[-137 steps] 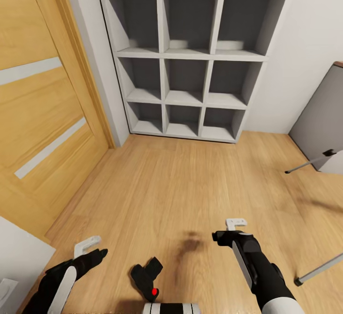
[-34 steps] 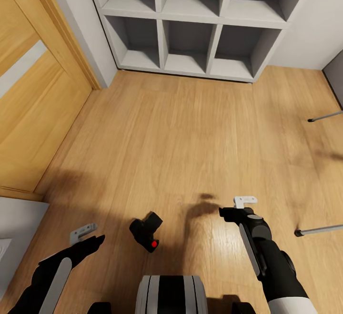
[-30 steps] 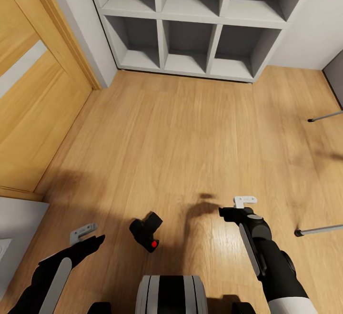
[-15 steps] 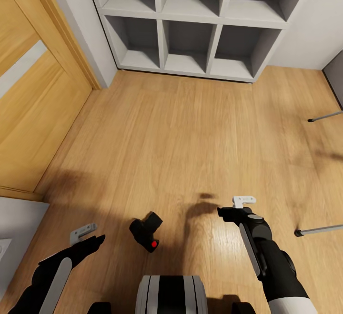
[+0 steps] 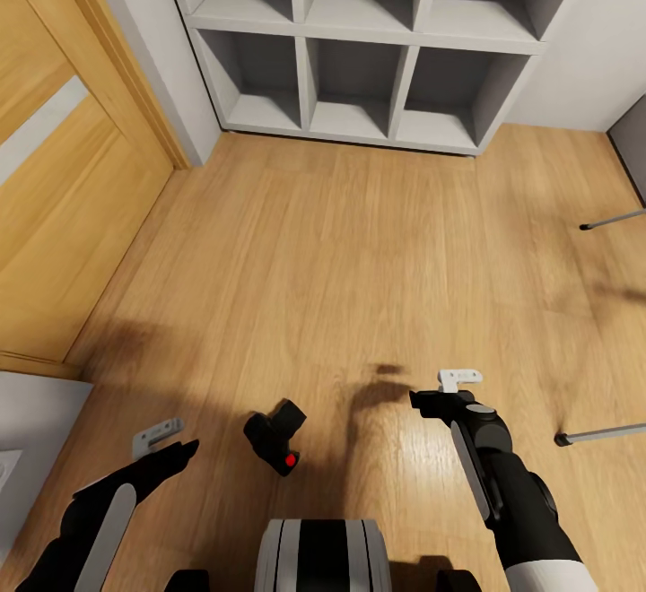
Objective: Attach the digital camera to the camera tripod in the bedroom.
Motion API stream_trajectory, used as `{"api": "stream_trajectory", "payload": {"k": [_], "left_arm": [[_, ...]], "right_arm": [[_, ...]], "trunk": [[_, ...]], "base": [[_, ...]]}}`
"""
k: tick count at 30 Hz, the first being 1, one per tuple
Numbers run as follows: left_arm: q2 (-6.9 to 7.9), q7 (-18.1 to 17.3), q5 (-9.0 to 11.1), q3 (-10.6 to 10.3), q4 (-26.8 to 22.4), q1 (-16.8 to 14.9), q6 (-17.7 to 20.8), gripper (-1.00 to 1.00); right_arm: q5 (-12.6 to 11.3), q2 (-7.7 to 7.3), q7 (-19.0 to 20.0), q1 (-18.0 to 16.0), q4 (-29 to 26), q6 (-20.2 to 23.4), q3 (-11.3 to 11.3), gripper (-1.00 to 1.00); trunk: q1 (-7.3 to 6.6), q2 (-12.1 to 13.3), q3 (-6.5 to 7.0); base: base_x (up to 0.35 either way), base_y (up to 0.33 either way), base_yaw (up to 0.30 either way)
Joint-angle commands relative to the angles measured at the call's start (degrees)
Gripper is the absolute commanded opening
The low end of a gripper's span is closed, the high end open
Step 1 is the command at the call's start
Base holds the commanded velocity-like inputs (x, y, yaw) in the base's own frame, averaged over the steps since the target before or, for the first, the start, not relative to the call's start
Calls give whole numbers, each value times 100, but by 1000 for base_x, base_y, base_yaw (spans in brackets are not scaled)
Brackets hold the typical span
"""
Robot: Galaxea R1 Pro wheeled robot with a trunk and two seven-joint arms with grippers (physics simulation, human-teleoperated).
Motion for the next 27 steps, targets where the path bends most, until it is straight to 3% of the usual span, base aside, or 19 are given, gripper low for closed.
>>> {"api": "stream_trajectory", "payload": {"k": [1,6,10,11,14,15,18,19,25,27], "left_arm": [[0,45,57,-2,-10,-2,26,100],[-14,145,37,-6,-36,-2,27,100],[31,453,46,-15,-261,-118,92,100],[116,530,50,-52,-401,-420,371,100],[236,435,59,-173,-434,-845,941,100],[330,254,63,-291,-416,-1165,1366,100],[464,-178,62,-498,-368,-1635,1780,100],[521,-505,53,-649,-324,-1911,1905,100],[607,-1346,-126,-935,-79,-2519,2039,100],[601,-1443,-229,-967,-57,-2597,2034,100]], "right_arm": [[45,5,15,-3,-7,30,-6,100],[55,2,14,-2,-7,30,-8,100],[56,-2,14,-1,-7,29,-12,100],[49,-1,14,0,-4,29,-13,100],[43,-1,14,0,-1,29,-11,100],[36,-1,14,-2,5,29,-11,100],[28,-5,14,-3,12,26,-13,100],[28,-7,14,-3,14,24,-13,100],[41,-7,8,-1,18,21,-14,100],[43,-8,7,0,18,21,-14,100]], "trunk": [[-1,-1,-3],[-1,-1,-3],[-1,-1,-3],[-1,-1,-3],[-1,-1,-3],[-1,-1,-3],[-1,-1,-3],[-1,-1,-3],[-1,-1,-3],[-1,-1,-3]], "base": [[0,0,0],[0,0,0],[0,0,0],[0,0,0],[0,0,0],[0,0,0],[0,0,0],[0,0,0],[0,0,0],[0,0,0]]}}
